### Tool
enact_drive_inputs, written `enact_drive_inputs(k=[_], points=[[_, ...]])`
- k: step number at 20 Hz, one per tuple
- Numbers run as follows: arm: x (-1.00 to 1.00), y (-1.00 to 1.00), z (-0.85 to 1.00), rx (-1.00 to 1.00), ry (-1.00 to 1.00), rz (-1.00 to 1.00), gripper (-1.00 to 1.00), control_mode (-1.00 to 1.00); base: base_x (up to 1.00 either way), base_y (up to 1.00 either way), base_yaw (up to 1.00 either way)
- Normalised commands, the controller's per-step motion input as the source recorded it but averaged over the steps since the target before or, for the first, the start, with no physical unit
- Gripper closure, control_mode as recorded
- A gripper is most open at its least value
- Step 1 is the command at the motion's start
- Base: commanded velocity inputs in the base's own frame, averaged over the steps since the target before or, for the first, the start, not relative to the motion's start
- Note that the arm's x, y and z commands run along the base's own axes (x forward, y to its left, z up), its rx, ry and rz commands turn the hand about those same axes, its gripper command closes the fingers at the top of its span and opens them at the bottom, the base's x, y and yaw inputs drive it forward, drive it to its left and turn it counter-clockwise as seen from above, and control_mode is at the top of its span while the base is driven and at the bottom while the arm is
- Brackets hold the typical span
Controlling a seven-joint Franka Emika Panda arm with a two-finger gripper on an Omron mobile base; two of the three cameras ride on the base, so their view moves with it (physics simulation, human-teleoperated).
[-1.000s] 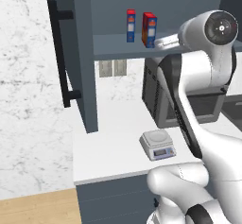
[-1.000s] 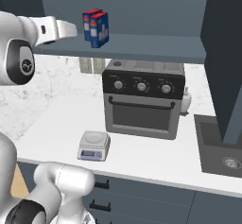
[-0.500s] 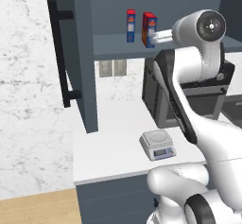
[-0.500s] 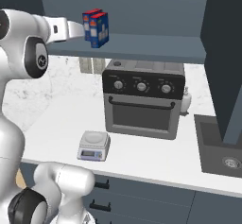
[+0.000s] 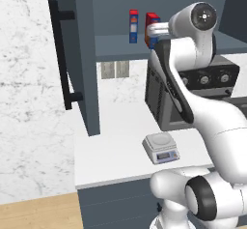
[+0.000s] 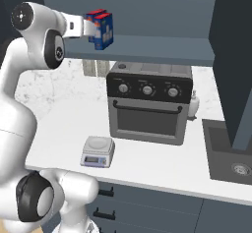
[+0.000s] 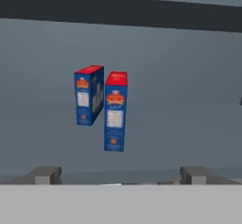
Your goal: Pick the boxed food and place it on the digital scale for weighing, and close the cabinet.
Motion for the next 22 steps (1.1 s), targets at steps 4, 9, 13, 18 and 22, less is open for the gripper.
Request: enact_drive_inputs(k=[4, 9, 13, 18, 22], points=[[0.73, 0.00, -0.11, 0.00, 0.00, 0.01, -1.00, -1.00, 0.00, 0.00, 0.00], [0.53, 0.00, 0.00, 0.00, 0.00, 0.00, -1.00, -1.00, 0.00, 0.00, 0.00], [0.43, 0.00, -0.01, 0.00, 0.00, 0.00, -1.00, -1.00, 0.00, 0.00, 0.00], [0.42, 0.00, 0.00, 0.00, 0.00, 0.00, -1.00, -1.00, 0.00, 0.00, 0.00], [0.41, 0.00, 0.00, 0.00, 0.00, 0.00, -1.00, -1.00, 0.00, 0.00, 0.00]])
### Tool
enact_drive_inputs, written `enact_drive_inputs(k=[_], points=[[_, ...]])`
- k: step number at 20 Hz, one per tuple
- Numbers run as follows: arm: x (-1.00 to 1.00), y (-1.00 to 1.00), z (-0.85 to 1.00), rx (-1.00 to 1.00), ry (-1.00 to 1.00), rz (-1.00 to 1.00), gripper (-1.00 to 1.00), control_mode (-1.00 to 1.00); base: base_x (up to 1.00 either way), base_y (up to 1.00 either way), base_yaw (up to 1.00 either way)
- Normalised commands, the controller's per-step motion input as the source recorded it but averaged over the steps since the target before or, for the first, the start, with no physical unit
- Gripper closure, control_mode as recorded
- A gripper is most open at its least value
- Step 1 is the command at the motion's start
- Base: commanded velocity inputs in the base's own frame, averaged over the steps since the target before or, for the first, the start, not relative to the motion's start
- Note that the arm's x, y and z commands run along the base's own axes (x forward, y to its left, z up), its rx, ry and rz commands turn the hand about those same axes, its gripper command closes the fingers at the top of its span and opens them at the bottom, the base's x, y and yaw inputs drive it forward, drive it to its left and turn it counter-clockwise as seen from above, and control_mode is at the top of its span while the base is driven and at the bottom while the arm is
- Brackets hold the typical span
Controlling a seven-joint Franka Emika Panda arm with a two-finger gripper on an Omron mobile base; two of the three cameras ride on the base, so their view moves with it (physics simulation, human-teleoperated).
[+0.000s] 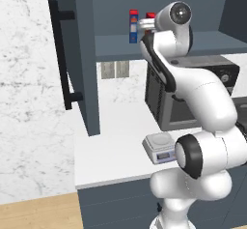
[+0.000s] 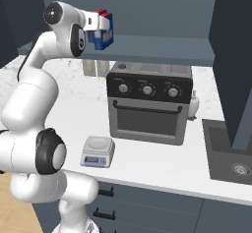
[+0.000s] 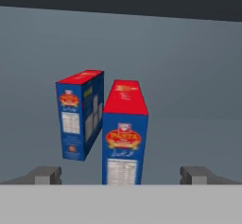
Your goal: Pick the boxed food and place it on the digital scale for weighing, and close the cabinet.
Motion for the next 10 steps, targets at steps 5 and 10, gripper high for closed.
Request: enact_drive_inputs(k=[5, 10], points=[[0.29, 0.00, 0.00, 0.00, 0.00, 0.00, -1.00, -1.00, 0.00, 0.00, 0.00], [0.23, 0.00, 0.00, 0.00, 0.00, 0.00, -1.00, -1.00, 0.00, 0.00, 0.00]])
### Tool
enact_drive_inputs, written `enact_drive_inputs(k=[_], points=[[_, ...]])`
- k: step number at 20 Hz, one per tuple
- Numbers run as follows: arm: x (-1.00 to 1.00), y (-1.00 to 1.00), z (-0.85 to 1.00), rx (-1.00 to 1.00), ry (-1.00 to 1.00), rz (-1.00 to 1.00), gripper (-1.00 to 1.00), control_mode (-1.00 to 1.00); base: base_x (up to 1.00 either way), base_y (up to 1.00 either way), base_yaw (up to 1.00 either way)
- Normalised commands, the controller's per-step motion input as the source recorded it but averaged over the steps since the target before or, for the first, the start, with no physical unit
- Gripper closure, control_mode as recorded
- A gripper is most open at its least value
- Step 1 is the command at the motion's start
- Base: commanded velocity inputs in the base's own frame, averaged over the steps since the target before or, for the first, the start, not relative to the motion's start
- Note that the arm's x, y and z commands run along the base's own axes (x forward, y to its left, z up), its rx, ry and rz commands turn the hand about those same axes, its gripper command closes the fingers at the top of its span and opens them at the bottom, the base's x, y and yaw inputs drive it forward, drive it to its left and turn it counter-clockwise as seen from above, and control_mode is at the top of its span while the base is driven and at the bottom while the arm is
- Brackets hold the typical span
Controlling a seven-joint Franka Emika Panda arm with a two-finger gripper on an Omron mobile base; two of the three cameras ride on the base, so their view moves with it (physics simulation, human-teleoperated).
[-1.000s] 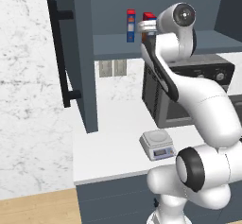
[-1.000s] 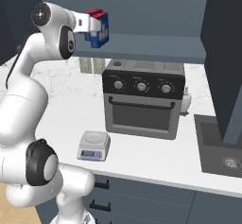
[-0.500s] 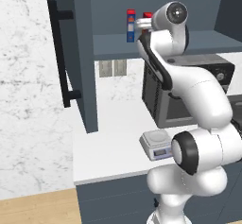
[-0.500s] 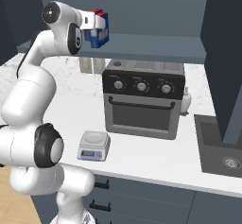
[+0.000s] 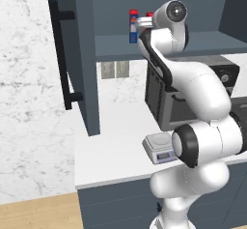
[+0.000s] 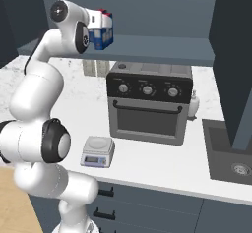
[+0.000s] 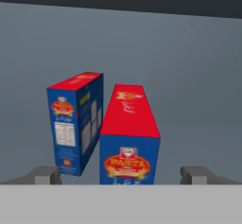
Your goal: Pick the boxed food and place it on the digital scale for weighing, and close the cabinet.
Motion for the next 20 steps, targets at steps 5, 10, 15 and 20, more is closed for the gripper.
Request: enact_drive_inputs(k=[5, 10, 15, 20], points=[[0.22, -0.03, 0.00, 0.00, 0.00, 0.01, -1.00, -1.00, 0.00, 0.00, 0.00], [0.17, -0.10, 0.00, 0.01, 0.00, 0.03, 1.00, -1.00, 0.00, 0.00, 0.00], [0.16, -0.28, -0.02, 0.02, 0.00, 0.06, 1.00, -1.00, 0.00, 0.00, 0.00], [0.09, -0.22, 0.00, 0.01, 0.00, 0.05, 1.00, -1.00, 0.00, 0.00, 0.00]])
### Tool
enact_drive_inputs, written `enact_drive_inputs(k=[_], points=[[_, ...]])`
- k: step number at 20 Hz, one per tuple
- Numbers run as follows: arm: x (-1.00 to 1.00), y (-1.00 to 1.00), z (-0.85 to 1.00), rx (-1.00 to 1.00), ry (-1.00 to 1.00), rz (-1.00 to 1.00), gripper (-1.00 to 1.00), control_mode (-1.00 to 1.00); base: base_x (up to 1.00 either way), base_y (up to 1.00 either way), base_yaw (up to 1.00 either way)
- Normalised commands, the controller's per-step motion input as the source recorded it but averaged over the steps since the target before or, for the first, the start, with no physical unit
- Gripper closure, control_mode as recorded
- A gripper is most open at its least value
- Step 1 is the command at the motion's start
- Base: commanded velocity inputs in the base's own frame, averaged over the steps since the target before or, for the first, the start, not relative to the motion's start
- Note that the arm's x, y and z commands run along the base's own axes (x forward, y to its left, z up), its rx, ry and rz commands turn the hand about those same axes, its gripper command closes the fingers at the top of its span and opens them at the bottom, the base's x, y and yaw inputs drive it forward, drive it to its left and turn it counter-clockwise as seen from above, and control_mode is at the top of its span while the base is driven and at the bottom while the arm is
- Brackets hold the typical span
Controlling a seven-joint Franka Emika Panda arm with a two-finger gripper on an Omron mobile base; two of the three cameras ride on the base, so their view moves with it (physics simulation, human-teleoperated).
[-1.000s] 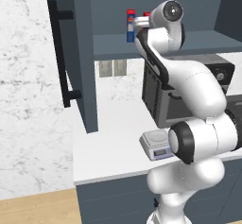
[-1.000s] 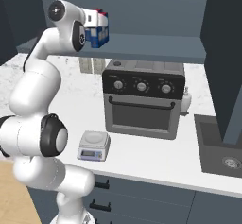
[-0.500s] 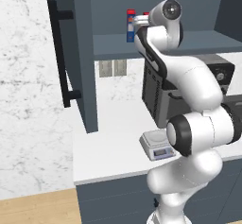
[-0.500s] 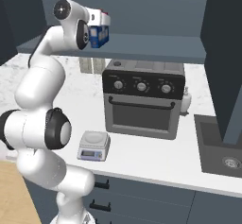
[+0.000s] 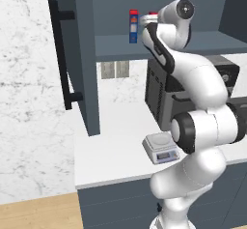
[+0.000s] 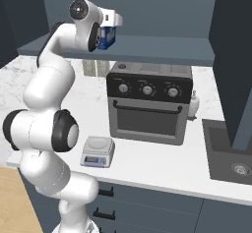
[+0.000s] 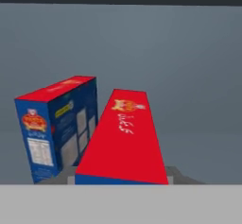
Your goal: Pick the boxed food and place it on the digital scale for weighing, and close the cabinet.
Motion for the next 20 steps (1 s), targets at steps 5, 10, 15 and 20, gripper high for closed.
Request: enact_drive_inputs(k=[5, 10, 15, 20], points=[[-0.27, -0.09, 0.00, 0.00, 0.00, 0.01, 1.00, -1.00, 0.00, 0.00, 0.00], [-0.95, -0.05, 0.06, 0.00, -0.02, -0.02, 1.00, -1.00, 0.00, 0.00, 0.00], [-1.00, 0.00, 0.01, 0.00, -0.01, -0.01, 1.00, -1.00, 0.00, 0.00, 0.00], [-1.00, 0.00, 0.00, -0.05, 0.00, 0.00, 1.00, -1.00, 0.00, 0.00, 0.00]])
